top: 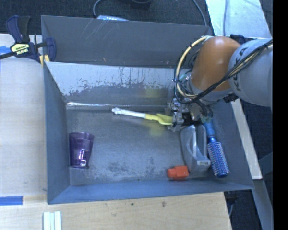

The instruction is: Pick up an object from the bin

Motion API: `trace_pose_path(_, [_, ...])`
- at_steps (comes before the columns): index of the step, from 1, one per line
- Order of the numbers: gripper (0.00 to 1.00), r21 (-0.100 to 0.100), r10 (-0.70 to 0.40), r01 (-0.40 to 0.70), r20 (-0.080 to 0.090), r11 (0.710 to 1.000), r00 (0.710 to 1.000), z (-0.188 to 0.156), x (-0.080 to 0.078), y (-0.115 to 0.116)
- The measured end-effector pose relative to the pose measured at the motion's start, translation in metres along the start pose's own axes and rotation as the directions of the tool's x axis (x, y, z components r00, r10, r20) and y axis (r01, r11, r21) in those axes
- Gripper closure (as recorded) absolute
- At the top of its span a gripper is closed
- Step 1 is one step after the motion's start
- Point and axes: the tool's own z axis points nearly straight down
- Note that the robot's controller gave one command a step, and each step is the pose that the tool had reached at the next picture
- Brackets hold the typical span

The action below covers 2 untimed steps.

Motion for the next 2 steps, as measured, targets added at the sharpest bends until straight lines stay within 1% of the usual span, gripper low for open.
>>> trace_pose_path(1, [1.00,0.000,-0.045,0.045,-0.001,0.999,0.999,-0.0573,0.0048,0.0007])
trace_pose_path(2, [1.00,0.000,-0.059,0.059,-0.001,0.998,0.998,-0.0492,0.0056,0.0005])
